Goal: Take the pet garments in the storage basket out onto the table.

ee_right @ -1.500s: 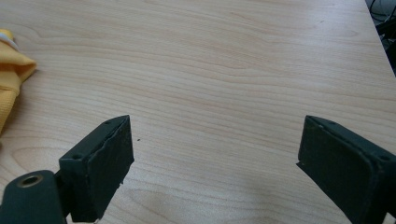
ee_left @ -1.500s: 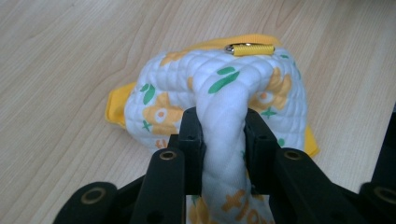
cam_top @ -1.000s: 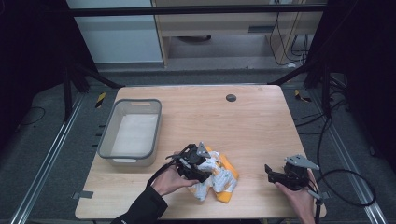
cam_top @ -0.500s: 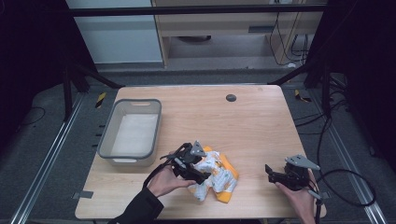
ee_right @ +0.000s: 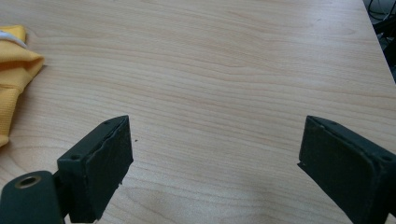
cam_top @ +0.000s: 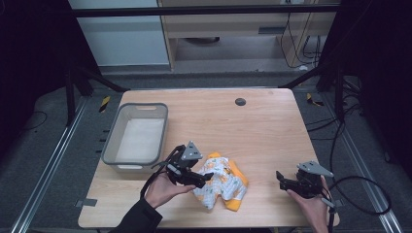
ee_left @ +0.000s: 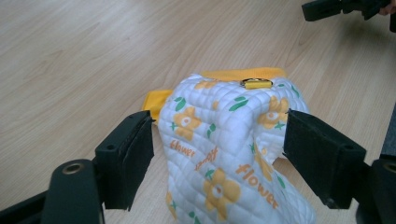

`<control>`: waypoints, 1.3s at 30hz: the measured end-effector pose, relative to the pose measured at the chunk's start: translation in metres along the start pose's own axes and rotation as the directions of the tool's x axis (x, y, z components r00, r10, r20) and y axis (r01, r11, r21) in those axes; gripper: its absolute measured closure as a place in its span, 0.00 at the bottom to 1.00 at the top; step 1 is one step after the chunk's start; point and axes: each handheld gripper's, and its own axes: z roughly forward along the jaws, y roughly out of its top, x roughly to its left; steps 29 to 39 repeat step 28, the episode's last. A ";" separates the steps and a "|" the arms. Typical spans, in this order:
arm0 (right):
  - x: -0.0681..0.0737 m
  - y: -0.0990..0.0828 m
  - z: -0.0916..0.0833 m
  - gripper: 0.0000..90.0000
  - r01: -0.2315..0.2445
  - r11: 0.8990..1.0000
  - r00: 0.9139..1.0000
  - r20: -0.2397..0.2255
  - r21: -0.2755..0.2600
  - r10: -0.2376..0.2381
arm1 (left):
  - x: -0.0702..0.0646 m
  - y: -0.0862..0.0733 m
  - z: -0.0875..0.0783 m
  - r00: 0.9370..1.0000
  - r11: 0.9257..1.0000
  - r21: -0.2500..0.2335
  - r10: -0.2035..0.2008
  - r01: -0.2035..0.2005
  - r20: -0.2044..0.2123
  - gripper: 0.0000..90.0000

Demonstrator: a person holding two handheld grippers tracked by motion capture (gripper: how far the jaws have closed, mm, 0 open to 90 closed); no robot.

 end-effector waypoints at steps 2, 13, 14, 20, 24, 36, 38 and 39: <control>0.000 0.000 0.000 0.11 0.002 1.000 1.000 0.001 0.001 -0.002 | 0.001 -0.003 -0.005 1.000 1.000 -0.010 -0.006 0.006 -0.006 0.26; 0.001 0.000 -0.001 0.11 -0.001 1.000 1.000 0.001 0.000 0.001 | 0.014 -0.032 -0.032 0.993 0.991 -0.113 -0.076 0.065 -0.094 0.27; 0.001 0.000 -0.001 0.11 0.000 1.000 1.000 0.002 -0.001 0.000 | 0.015 -0.035 -0.035 0.991 0.990 -0.124 -0.085 0.072 -0.104 0.27; 0.001 0.000 -0.001 0.11 0.001 1.000 1.000 0.002 -0.002 -0.001 | 0.021 -0.053 -0.045 0.983 0.984 -0.149 -0.121 0.100 -0.140 0.27; 0.001 0.000 -0.001 0.11 0.001 1.000 1.000 -0.001 -0.005 -0.001 | 0.024 -0.063 -0.050 0.977 0.981 -0.156 -0.143 0.119 -0.157 0.27; 0.001 0.000 -0.001 0.11 0.000 1.000 1.000 0.000 -0.002 0.000 | 0.026 -0.074 -0.055 0.974 0.977 -0.171 -0.156 0.128 -0.162 0.27; 0.001 0.000 -0.001 0.11 0.000 1.000 1.000 0.000 -0.002 0.000 | 0.026 -0.074 -0.055 0.974 0.977 -0.171 -0.156 0.128 -0.162 0.27; 0.001 0.000 -0.001 0.11 0.000 1.000 1.000 0.000 -0.002 0.000 | 0.026 -0.074 -0.055 0.974 0.977 -0.171 -0.156 0.128 -0.162 0.27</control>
